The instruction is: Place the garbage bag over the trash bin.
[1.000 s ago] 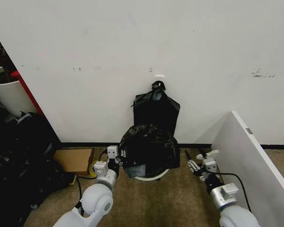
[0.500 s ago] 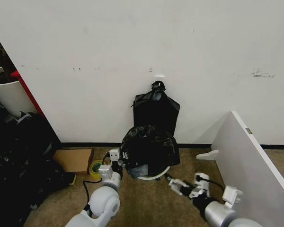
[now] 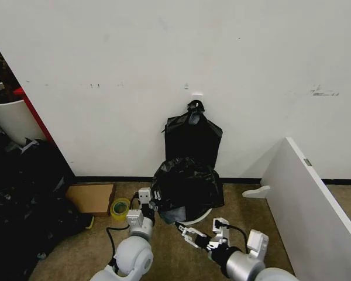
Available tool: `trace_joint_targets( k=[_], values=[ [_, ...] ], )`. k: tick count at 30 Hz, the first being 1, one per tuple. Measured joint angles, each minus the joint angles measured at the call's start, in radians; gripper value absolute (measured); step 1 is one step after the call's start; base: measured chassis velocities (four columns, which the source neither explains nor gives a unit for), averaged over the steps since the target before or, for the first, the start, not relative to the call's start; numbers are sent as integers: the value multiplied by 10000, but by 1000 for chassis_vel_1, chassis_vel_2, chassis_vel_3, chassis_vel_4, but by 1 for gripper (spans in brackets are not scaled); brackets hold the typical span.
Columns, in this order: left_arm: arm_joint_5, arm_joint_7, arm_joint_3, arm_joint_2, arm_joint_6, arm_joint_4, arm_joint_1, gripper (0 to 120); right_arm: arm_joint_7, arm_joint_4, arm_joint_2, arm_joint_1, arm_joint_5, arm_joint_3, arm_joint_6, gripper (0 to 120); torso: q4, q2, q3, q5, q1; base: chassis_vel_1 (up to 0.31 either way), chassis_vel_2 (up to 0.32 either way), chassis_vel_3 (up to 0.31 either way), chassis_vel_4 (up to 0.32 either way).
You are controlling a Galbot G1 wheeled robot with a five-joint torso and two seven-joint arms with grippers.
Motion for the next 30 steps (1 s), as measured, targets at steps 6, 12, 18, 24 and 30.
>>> trace_joint_targets(
  k=[6, 12, 18, 24, 30],
  values=[
    [328, 38, 35, -50, -42, 20, 80, 0, 57, -270, 465, 190, -90, -64, 139, 88, 1, 0, 0, 0, 0, 0, 0, 0, 0],
    [369, 48, 46, -44, -53, -7, 119, 0, 206, -685, 652, 330, -210, -30, 66, 67, 1, 0, 0, 1, 0, 0, 0, 0, 0],
    [398, 56, 21, -42, -28, -60, 137, 0, 189, -976, 755, 480, -352, 33, -443, 41, 1, 0, 0, 1, 0, 0, 0, 0, 0],
    [404, 69, 21, -35, -26, -117, 190, 0, 292, -1236, 841, 663, -389, -32, -215, 22, 1, 0, 0, 1, 0, 0, 0, 0, 0],
    [403, 69, 27, -19, -24, -118, 186, 0, 252, -1248, 803, 705, -395, -36, -35, 2, 1, 0, 0, 1, 0, 0, 0, 0, 0]
  ],
)
